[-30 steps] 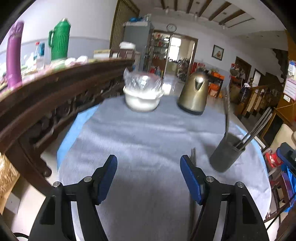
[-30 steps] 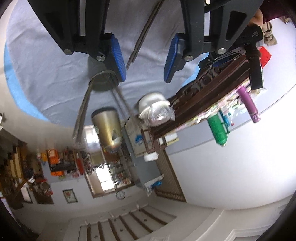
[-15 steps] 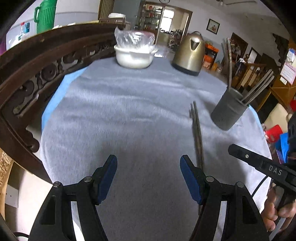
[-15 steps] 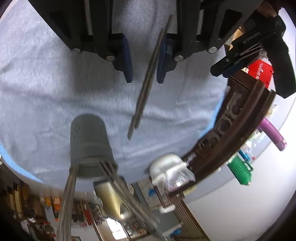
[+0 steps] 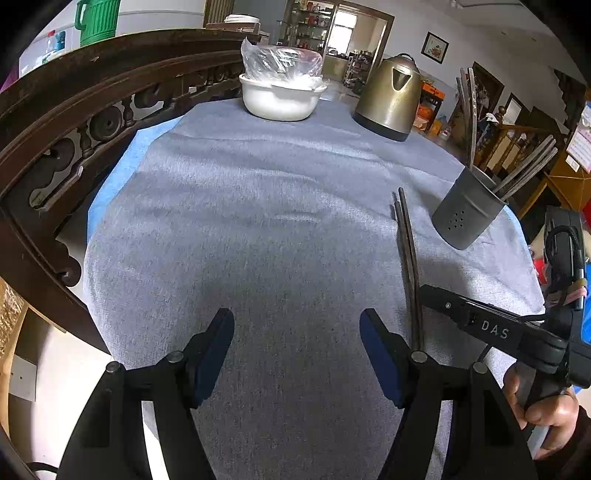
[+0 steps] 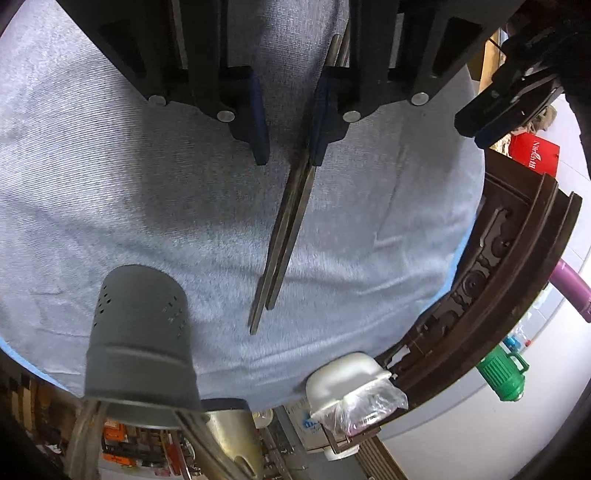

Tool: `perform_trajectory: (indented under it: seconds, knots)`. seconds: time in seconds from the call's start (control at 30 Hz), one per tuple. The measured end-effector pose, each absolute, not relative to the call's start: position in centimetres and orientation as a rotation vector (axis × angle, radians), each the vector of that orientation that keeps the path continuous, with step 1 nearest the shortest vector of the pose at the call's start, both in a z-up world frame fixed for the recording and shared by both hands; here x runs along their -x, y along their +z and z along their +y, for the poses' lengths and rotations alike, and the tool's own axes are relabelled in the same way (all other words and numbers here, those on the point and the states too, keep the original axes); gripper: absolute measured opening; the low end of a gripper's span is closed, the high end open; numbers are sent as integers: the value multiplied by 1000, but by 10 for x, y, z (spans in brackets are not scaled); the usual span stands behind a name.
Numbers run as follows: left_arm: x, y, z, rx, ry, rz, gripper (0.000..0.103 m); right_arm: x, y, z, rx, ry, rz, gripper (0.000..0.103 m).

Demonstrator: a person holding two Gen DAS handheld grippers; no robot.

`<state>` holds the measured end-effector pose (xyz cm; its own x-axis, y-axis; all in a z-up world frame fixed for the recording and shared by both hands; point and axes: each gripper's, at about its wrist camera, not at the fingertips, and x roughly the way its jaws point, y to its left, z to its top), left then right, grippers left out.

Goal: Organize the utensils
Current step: 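Move both open tools back to the last chopsticks on the cloth, then grasp a chopstick with the right tool while the left tool grasps the other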

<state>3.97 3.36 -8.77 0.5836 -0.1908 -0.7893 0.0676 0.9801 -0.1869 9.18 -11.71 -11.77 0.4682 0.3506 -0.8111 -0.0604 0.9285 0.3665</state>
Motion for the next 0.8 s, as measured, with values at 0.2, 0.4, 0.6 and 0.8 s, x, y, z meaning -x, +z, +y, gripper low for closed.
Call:
perform_trajectory:
  seconds: [0.2,0.4,0.6,0.8]
  knots:
    - [-42,-89,30,139,-155,944,71,-94,-115,-110,-256,253,1058,23]
    - [-43,-89,29,134,-152,950,71,-93,-112,-102,-135,222,1058,21]
    - [-43,-89,30,135,-151,952,71,-91,-111,-114,-129,171,1076,21]
    - [-43,-88,23,115,-169,954,71,-93,-112,-118,-172,183,1105,21]
